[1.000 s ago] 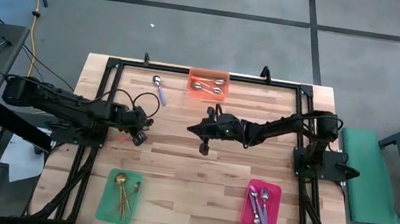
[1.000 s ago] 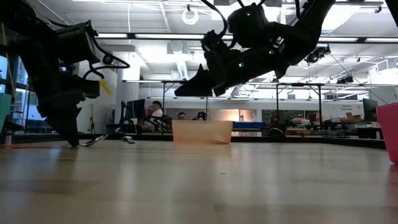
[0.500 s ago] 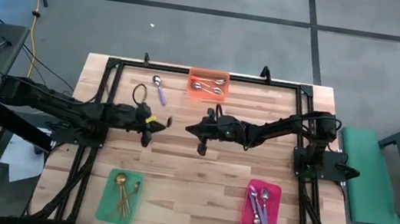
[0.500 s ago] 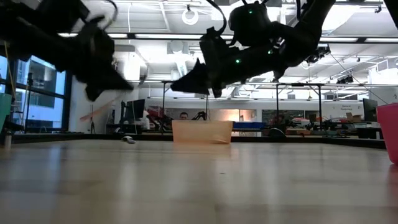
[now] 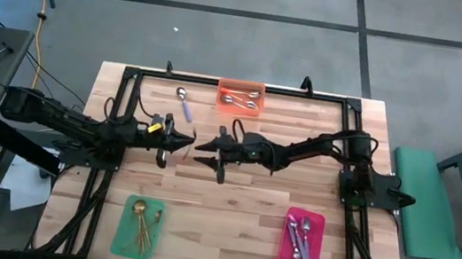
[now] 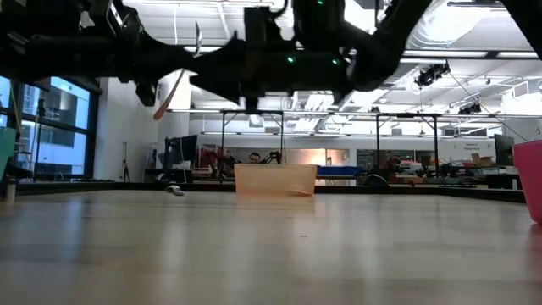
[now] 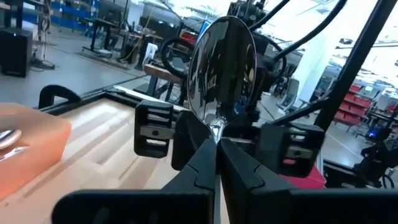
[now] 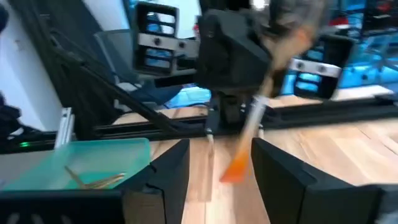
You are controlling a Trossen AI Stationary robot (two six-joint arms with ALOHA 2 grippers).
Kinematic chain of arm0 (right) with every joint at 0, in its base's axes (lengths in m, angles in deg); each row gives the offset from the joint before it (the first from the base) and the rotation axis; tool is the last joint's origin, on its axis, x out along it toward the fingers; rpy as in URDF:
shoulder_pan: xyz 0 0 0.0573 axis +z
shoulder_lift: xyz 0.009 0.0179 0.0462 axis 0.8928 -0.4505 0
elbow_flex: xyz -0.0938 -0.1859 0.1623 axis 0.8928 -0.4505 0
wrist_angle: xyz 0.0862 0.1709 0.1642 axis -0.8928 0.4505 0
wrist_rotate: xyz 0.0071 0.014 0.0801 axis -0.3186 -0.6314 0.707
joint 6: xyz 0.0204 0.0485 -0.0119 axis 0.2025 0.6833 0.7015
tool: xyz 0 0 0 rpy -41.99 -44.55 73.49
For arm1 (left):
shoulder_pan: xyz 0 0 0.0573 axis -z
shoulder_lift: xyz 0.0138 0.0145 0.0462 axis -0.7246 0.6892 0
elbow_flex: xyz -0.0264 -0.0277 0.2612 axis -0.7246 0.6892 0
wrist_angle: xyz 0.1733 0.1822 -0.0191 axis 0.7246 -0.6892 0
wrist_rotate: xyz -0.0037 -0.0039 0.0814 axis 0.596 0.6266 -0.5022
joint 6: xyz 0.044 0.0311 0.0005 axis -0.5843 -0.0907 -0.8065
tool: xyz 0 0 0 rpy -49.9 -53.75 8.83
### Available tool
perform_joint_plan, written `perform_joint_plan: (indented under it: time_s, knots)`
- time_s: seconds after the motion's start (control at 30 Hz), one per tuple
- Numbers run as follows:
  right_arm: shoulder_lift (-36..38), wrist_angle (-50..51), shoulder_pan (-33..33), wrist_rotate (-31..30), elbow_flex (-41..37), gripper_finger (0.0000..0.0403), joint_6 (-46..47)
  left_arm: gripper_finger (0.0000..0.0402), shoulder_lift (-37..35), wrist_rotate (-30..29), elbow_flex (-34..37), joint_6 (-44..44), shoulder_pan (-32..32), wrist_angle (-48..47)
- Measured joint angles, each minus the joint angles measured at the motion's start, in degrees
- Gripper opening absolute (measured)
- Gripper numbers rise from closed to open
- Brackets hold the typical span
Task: Sort silverware by color (type)
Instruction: Put the orange spoon into the orange bin
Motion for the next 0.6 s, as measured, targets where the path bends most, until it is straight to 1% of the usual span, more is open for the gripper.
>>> perform_joint_plan:
  time_s: [0.1,0.23,0.3,0.47,0.6]
  knots:
    - [-0.8,1.0,-0.2,1.8,3.5,0.016,-0.9,0.0,0.4,0.0,0.0,-0.7,0.0,2.4]
    - [-0.9,4.4,-0.6,1.0,6.4,0.0155,-1.4,0.0,0.4,-0.1,0.0,-2.2,0.0,4.4]
    - [-0.9,5.1,-1.0,0.1,7.1,0.0146,-1.3,0.0,0.4,-0.1,0.0,-3.0,0.0,5.1]
    - [-0.9,5.1,-1.5,0.8,8.9,0.0121,-0.7,0.0,0.4,-0.9,0.0,-3.2,0.0,5.1]
    - [-0.9,5.9,-1.4,-0.4,9.5,0.0115,-0.2,0.0,0.4,-1.1,0.0,-3.2,0.0,5.6]
